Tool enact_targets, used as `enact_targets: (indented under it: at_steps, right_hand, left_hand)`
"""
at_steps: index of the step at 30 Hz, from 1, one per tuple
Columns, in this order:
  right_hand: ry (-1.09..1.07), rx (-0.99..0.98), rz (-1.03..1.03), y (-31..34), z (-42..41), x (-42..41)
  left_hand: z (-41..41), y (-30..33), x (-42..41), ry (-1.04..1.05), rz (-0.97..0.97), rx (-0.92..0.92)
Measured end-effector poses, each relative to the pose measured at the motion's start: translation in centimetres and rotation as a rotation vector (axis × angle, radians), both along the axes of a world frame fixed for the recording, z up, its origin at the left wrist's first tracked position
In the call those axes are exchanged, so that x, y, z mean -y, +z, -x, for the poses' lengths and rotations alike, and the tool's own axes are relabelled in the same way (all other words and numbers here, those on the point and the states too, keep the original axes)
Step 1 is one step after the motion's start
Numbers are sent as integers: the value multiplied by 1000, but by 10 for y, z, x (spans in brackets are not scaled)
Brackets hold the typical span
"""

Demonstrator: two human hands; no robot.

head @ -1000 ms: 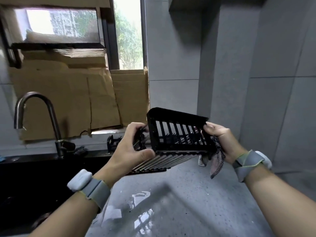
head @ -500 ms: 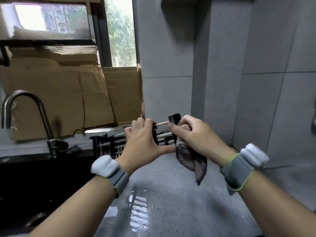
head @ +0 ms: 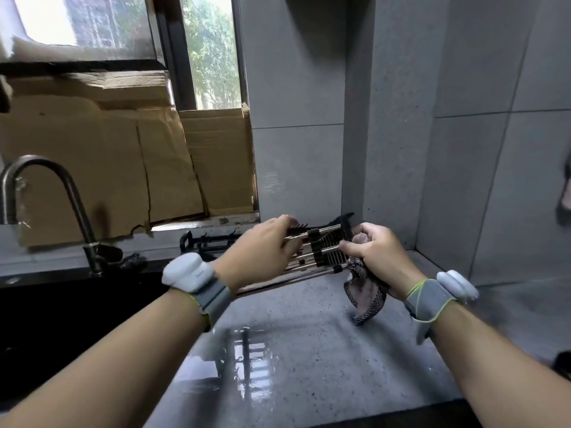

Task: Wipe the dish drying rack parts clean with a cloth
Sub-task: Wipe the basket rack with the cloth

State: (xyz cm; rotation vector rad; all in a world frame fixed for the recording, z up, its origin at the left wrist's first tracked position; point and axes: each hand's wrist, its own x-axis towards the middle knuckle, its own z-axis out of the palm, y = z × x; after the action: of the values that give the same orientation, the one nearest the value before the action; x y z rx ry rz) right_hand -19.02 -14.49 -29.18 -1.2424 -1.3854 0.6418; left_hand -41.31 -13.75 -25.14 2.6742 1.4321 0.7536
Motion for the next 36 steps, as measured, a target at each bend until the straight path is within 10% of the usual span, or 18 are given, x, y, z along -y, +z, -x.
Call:
enact_targets:
  at_steps: [12,18,25,31,36]
  right_hand:
    - [-52,-306,-100,42,-21,20]
    - [-119,317,-424,56,-14,19]
    - [-281,604,-626,14,-12,37]
    - [-139,592,-431,-23,-12,54]
    - [-312,80,-523,24,6,55]
  left_hand:
    - [18,5,-9,12,96,85]
    - [9,6,-3,-11,93,235]
    - [12,5,-6,84,91,328]
    - [23,9,-9,199,10,355]
    - [10,12,-3,234,-44,278]
